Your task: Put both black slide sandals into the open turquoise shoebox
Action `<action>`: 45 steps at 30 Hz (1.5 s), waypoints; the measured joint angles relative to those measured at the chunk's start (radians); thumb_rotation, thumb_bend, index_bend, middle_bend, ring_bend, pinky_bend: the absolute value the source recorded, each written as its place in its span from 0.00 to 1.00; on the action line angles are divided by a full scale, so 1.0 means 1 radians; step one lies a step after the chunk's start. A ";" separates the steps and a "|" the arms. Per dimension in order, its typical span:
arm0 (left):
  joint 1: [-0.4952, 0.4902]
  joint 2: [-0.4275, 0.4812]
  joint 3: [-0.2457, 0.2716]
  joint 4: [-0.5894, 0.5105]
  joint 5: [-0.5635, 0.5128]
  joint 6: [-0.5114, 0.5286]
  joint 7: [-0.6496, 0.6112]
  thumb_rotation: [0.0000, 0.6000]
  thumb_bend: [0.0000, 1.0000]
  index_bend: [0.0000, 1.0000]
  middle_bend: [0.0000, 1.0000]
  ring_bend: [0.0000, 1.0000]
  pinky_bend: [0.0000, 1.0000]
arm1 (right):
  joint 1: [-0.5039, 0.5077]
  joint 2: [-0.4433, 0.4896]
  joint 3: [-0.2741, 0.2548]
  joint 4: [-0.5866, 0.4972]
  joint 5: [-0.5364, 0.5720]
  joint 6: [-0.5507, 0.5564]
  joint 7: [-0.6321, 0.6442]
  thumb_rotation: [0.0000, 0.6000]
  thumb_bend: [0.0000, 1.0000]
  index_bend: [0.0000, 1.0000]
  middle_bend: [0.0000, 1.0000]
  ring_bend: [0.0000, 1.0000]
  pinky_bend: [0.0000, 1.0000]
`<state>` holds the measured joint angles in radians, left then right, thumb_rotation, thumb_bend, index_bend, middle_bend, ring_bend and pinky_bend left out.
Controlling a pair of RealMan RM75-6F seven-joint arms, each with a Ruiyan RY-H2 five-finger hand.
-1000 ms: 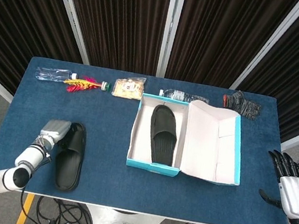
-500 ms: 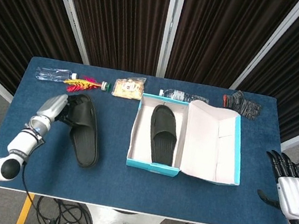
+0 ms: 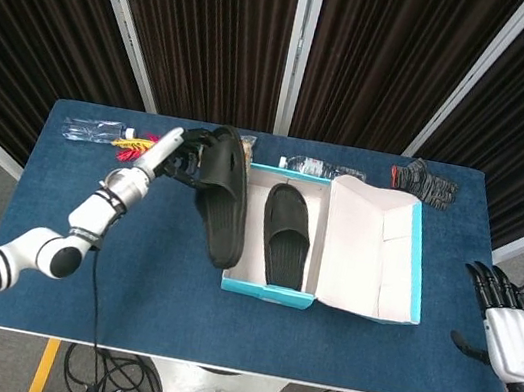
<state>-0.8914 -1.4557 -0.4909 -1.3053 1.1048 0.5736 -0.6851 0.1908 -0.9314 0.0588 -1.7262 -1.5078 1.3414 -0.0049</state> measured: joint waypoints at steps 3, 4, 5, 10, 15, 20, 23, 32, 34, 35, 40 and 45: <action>-0.053 -0.073 -0.015 0.089 0.035 -0.027 -0.061 1.00 0.00 0.58 0.56 0.64 0.79 | 0.000 0.003 0.001 -0.003 0.006 -0.001 -0.002 1.00 0.08 0.00 0.06 0.00 0.17; -0.067 -0.093 -0.018 0.115 0.042 -0.032 -0.073 1.00 0.00 0.58 0.56 0.64 0.79 | -0.001 0.004 0.001 -0.003 0.008 -0.002 -0.003 1.00 0.08 0.00 0.06 0.00 0.17; -0.081 -0.113 -0.019 0.141 0.048 -0.037 -0.084 1.00 0.00 0.58 0.56 0.63 0.79 | -0.001 0.005 0.001 -0.004 0.010 -0.002 -0.003 1.00 0.08 0.00 0.06 0.00 0.17; -0.154 -0.223 -0.029 0.269 0.060 -0.054 -0.140 1.00 0.00 0.58 0.56 0.63 0.78 | -0.001 0.007 0.003 -0.003 0.020 -0.007 -0.004 1.00 0.08 0.00 0.06 0.00 0.17; -0.190 -0.294 -0.013 0.349 0.070 -0.040 -0.134 1.00 0.00 0.58 0.56 0.62 0.77 | 0.001 0.006 0.004 -0.002 0.022 -0.011 -0.004 1.00 0.08 0.00 0.06 0.00 0.17; -0.197 -0.343 0.018 0.414 0.086 0.001 -0.108 1.00 0.00 0.58 0.56 0.62 0.76 | 0.004 0.005 0.004 -0.001 0.025 -0.016 -0.005 1.00 0.08 0.00 0.06 0.00 0.17; -0.197 -0.377 0.040 0.458 0.101 0.034 -0.094 1.00 0.00 0.58 0.56 0.62 0.76 | 0.004 0.005 0.004 -0.003 0.024 -0.014 -0.007 1.00 0.08 0.00 0.06 0.00 0.17; -0.191 -0.455 0.122 0.579 0.194 0.152 -0.077 1.00 0.00 0.58 0.56 0.61 0.75 | 0.003 0.006 0.004 -0.007 0.025 -0.014 -0.011 1.00 0.08 0.00 0.06 0.00 0.17; -0.189 -0.464 0.138 0.590 0.210 0.161 -0.089 1.00 0.00 0.58 0.56 0.61 0.75 | 0.004 0.006 0.004 -0.006 0.026 -0.015 -0.011 1.00 0.08 0.00 0.06 0.00 0.18; -0.189 -0.465 0.145 0.591 0.216 0.161 -0.096 1.00 0.00 0.58 0.56 0.61 0.74 | 0.004 0.005 0.005 -0.006 0.026 -0.015 -0.010 1.00 0.08 0.00 0.06 0.00 0.18; -0.184 -0.468 0.169 0.589 0.228 0.154 -0.121 1.00 0.00 0.58 0.56 0.55 0.74 | 0.004 0.005 0.004 -0.005 0.024 -0.015 -0.008 1.00 0.08 0.00 0.06 0.00 0.18; -0.181 -0.464 0.183 0.573 0.231 0.151 -0.100 1.00 0.00 0.58 0.56 0.40 0.63 | 0.002 0.008 0.003 -0.005 0.023 -0.011 -0.006 1.00 0.08 0.00 0.06 0.00 0.18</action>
<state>-1.0724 -1.9196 -0.3079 -0.7325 1.3355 0.7246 -0.7848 0.1925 -0.9235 0.0620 -1.7314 -1.4852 1.3301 -0.0106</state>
